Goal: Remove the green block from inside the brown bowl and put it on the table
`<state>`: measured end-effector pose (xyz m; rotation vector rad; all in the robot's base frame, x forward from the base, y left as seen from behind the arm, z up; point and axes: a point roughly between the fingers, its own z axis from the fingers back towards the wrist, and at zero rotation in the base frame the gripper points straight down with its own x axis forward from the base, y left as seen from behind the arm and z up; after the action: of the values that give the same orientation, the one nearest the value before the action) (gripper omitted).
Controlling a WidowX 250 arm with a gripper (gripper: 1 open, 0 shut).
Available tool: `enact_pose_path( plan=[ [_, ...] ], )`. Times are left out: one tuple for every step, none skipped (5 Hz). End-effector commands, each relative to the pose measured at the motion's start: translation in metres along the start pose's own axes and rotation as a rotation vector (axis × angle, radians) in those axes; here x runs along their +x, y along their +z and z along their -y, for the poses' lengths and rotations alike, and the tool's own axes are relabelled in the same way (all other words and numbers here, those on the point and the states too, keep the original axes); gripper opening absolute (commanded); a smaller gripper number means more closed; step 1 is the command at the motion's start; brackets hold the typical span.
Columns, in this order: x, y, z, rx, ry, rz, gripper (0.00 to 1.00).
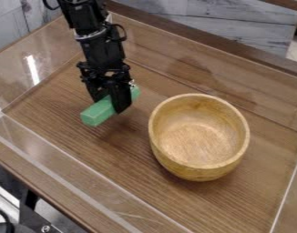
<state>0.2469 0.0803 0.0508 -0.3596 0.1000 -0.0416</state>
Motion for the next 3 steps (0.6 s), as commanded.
enact_pose_path(
  plan=[
    [0.0069,0.0136,-0.0048,0.022,-0.001,0.039,0.00],
    [0.0073,0.0136,-0.0057,0.019,0.004,0.033,0.00],
    [0.0075,0.0139,-0.0065,0.016,0.008,0.027,0.00]
  ],
)
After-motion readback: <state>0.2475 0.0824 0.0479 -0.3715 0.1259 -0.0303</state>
